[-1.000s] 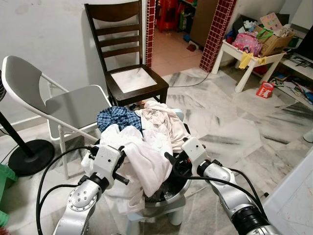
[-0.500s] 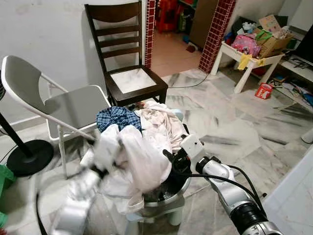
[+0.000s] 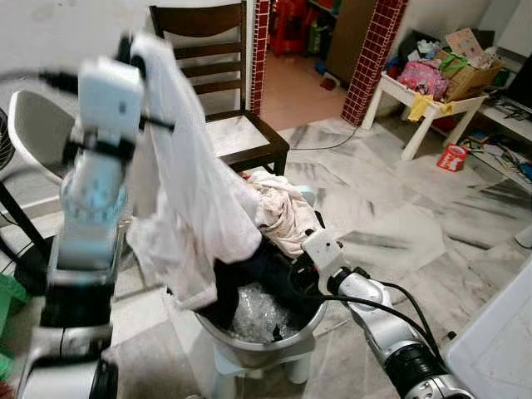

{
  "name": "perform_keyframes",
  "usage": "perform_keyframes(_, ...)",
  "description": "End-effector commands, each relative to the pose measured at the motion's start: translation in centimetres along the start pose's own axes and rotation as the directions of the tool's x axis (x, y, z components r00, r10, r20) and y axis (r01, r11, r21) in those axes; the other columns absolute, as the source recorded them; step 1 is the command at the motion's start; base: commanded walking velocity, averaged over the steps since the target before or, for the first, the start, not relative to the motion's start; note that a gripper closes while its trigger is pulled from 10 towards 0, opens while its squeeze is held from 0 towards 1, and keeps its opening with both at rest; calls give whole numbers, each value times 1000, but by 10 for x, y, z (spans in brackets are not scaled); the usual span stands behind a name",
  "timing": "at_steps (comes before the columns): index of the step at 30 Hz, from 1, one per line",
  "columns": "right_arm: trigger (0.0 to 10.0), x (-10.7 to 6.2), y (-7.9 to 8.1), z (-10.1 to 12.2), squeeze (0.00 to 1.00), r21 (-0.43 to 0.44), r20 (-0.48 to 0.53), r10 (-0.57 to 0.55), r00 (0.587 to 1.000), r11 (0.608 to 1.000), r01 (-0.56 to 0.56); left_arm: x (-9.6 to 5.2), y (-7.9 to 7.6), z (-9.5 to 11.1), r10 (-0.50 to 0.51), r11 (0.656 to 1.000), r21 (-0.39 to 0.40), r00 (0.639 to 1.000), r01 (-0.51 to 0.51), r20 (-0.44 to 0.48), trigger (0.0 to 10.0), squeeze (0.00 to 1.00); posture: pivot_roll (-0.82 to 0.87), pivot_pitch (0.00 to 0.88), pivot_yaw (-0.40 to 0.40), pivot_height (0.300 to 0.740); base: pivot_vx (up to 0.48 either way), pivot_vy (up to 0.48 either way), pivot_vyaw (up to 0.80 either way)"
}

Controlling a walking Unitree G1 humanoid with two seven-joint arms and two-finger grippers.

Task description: Hang hanger

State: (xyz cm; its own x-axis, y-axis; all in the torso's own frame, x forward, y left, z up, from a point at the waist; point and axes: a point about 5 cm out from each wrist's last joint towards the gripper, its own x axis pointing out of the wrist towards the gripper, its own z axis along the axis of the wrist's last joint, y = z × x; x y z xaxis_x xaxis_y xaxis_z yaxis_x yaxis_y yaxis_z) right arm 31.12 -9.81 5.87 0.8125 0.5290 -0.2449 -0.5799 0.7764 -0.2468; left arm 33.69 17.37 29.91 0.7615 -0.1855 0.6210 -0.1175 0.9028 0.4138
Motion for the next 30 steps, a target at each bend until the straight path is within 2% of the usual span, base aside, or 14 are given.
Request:
perform_keyframes(1,10000,1,-5,2,0,-8,7,-18,1000,1000,18,3,-6,-5,-35,999,7,999,35,-12,0,0,83,18,-51,740,0,0,0)
perform_keyframes(2,10000,1,-4,3,0,-4,12,-23,1000,1000,23,11,-8,-5,-47,999,-7,999,47,-11,0,0,80,23,-37,740,0,0,0)
perform_keyframes(6,10000,-1,-4,1,0,6,10,-46,999,999,46,28,-9,9,-55,998,-11,997,56,54,0,0,71,27,-24,740,0,0,0)
perform_keyframes(10,10000,-5,-4,-4,0,12,5,-63,998,998,63,48,-7,41,-15,999,-39,980,23,201,0,0,61,29,-12,740,0,0,0)
perform_keyframes(15,10000,-5,-4,-5,0,12,5,-65,998,998,65,51,-10,51,-18,998,-58,970,34,243,0,0,64,30,-13,740,0,0,0)
perform_keyframes(17,10000,-4,-3,-4,0,12,6,-65,998,998,65,47,-16,50,-33,996,-77,970,53,242,0,0,68,31,-15,740,0,0,0)
perform_keyframes(21,10000,-3,-3,-3,0,10,7,-65,998,998,65,23,-43,32,-114,980,-142,978,139,175,0,0,68,31,-19,740,0,0,0)
perform_keyframes(22,10000,-3,-3,-3,0,10,7,-65,998,998,65,23,-43,32,-114,980,-142,978,139,175,0,0,68,31,-19,740,0,0,0)
perform_keyframes(23,10000,-3,-3,-3,0,10,8,-65,998,998,65,12,-51,25,-139,974,-160,979,163,151,0,0,68,33,-20,740,0,0,0)
perform_keyframes(24,10000,-4,-4,-4,0,8,6,-64,998,998,64,-20,-71,7,-198,958,-198,978,209,72,0,0,65,36,-26,740,0,0,0)
perform_keyframes(25,10000,-5,-5,-4,0,7,4,-64,998,998,64,-34,-76,0,-211,956,-203,977,214,36,0,0,65,37,-27,740,0,0,0)
perform_keyframes(26,10000,-5,-5,-4,0,7,4,-64,998,998,64,-34,-76,0,-211,956,-203,977,214,36,0,0,65,37,-27,740,0,0,0)
perform_keyframes(27,10000,-6,-7,-5,0,5,0,-65,998,998,65,-56,-78,-10,-216,958,-198,976,207,-25,0,0,66,39,-33,740,0,0,0)
perform_keyframes(30,10000,-7,-8,-7,0,-4,-8,-62,998,998,62,-84,-63,-28,-150,980,-156,977,126,-153,0,0,74,42,-42,740,0,0,0)
